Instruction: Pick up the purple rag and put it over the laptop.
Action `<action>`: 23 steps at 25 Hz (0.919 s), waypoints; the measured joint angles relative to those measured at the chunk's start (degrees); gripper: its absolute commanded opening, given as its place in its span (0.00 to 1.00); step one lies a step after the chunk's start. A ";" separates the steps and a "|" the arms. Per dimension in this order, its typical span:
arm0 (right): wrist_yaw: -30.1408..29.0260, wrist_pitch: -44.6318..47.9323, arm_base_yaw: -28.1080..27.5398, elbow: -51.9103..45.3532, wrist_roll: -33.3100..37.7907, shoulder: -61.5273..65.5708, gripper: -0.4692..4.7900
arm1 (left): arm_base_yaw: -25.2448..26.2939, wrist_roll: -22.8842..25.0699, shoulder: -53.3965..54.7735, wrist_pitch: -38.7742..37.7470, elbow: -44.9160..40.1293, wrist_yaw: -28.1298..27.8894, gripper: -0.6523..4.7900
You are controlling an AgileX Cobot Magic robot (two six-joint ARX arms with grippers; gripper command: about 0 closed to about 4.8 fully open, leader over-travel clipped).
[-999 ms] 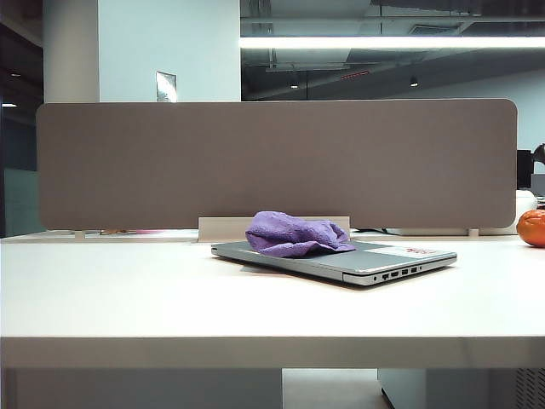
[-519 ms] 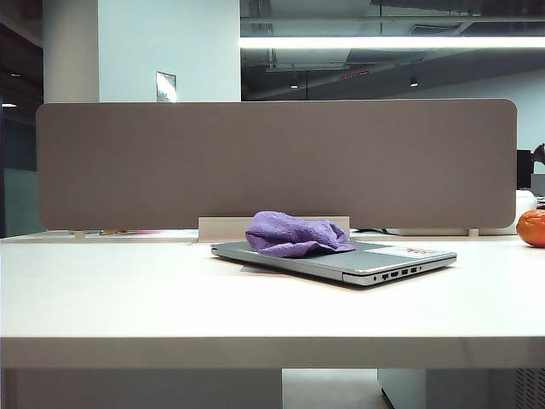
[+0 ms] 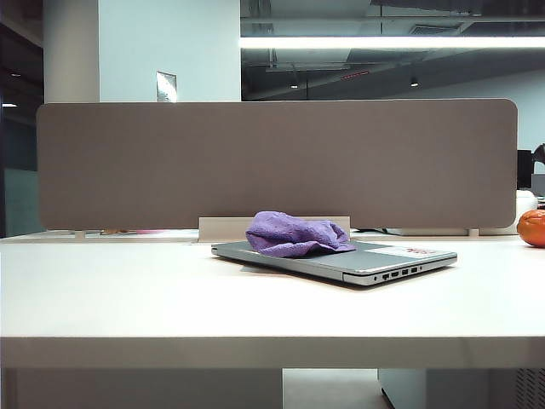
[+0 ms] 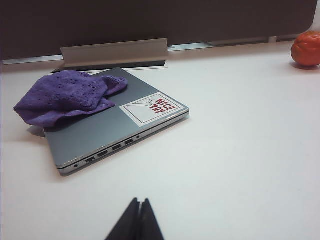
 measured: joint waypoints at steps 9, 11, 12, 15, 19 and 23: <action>0.02 0.00 0.00 0.00 0.00 0.00 0.13 | 0.02 0.24 -9.01 3.02 -4.81 -0.11 0.11; 0.00 0.02 -0.02 0.00 0.00 0.00 0.13 | 0.02 0.24 -10.86 1.79 -4.79 -0.11 0.11; 0.00 -0.04 -0.02 0.00 0.00 0.00 0.13 | 0.02 0.24 -10.43 0.92 -4.79 0.04 0.11; 0.00 -0.02 -0.02 0.00 0.00 0.00 0.13 | 0.00 0.24 -10.47 -1.36 -4.81 0.94 0.11; 0.02 -0.02 0.00 0.00 0.00 0.00 0.13 | 0.00 0.24 -10.49 -3.61 -4.81 0.96 0.11; 0.00 0.00 -0.02 0.00 0.00 0.00 0.13 | 0.00 0.24 -10.49 -3.76 -4.81 0.96 0.11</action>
